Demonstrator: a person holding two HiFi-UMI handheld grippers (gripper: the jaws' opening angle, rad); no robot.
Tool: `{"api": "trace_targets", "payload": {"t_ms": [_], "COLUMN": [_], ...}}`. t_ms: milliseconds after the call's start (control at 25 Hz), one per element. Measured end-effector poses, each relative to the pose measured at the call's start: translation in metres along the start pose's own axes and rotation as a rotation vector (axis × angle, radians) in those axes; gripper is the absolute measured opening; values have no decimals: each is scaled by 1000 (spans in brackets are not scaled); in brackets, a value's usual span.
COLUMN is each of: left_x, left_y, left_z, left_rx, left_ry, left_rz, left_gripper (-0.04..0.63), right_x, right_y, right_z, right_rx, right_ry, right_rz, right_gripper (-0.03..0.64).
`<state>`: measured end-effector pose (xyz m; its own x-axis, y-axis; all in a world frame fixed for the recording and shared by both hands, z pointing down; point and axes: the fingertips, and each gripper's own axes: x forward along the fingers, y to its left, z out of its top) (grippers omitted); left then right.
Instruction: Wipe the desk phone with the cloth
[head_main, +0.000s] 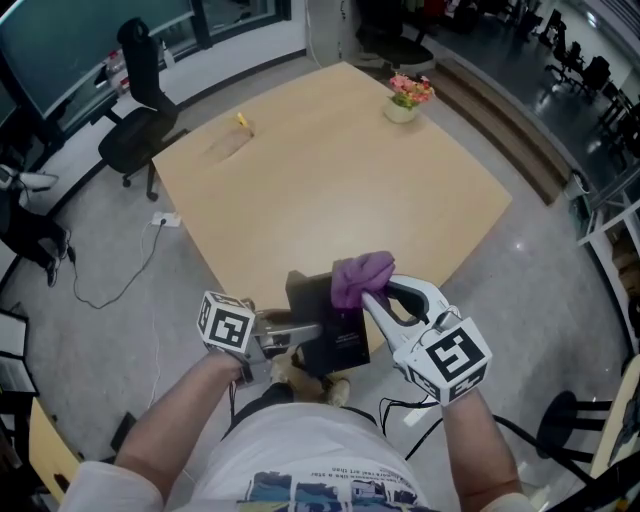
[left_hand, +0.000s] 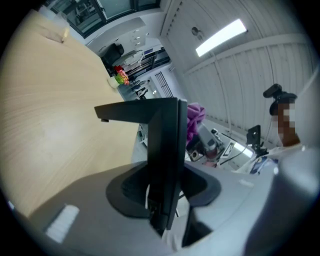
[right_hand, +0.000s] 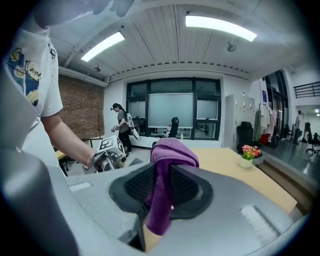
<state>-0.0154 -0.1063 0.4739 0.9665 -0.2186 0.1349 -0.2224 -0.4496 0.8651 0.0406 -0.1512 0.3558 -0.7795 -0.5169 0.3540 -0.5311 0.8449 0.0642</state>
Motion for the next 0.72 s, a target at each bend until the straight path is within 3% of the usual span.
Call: {"api": "trace_targets", "payload": {"t_ms": [520, 720], "left_x": [-20, -27], "left_y": [3, 8], "left_z": [11, 13], "left_rx": [-4, -1], "left_ry": [-70, -64], "left_rz": [10, 7], "left_gripper": [181, 182], "right_x": [-43, -51], "right_y": [63, 62], "right_z": [-108, -105], "right_rx": [177, 189], "right_ry": [197, 180], "right_rz": [78, 80], "right_gripper": [87, 88]}}
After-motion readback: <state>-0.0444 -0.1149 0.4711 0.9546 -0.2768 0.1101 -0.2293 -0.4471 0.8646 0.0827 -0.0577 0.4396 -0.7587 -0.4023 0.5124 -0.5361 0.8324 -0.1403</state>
